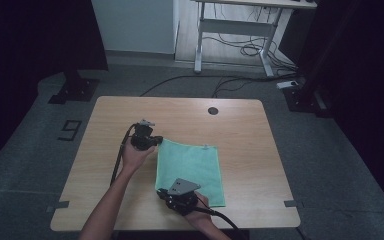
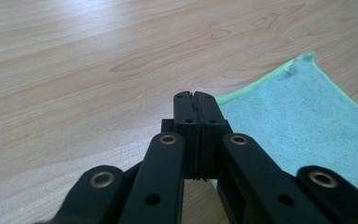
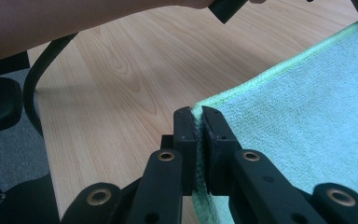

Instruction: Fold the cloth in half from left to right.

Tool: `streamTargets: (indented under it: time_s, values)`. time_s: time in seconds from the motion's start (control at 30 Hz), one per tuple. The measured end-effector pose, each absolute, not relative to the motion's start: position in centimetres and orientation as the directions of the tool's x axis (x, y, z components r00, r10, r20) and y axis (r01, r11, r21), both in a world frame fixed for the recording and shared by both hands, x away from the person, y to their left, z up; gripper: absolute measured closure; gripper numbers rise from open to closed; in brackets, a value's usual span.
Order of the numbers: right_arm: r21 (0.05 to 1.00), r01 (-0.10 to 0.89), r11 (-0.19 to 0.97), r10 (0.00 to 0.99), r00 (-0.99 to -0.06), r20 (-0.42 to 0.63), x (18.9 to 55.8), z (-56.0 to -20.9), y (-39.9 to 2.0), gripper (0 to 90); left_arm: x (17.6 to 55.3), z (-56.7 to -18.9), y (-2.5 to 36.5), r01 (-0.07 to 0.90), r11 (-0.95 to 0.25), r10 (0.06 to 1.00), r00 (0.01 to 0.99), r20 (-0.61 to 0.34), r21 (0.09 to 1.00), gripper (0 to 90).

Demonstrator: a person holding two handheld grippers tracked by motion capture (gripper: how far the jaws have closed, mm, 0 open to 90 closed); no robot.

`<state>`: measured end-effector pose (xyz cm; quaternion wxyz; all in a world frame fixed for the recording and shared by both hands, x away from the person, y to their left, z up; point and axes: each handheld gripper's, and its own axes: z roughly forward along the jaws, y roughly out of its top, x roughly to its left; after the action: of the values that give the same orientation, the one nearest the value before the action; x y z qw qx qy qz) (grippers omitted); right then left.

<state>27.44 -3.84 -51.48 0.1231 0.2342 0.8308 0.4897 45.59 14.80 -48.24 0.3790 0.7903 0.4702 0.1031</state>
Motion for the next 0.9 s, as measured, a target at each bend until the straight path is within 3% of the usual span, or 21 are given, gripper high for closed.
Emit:
streamTargets:
  time_s: [0.9]
  values:
    - [0.895,0.257,0.365,0.508,-0.861,0.04,27.5,-49.9,-3.2,84.6,45.4,-45.5,14.9,0.629,-0.293,0.823,0.549,-0.145,0.72,88.5]
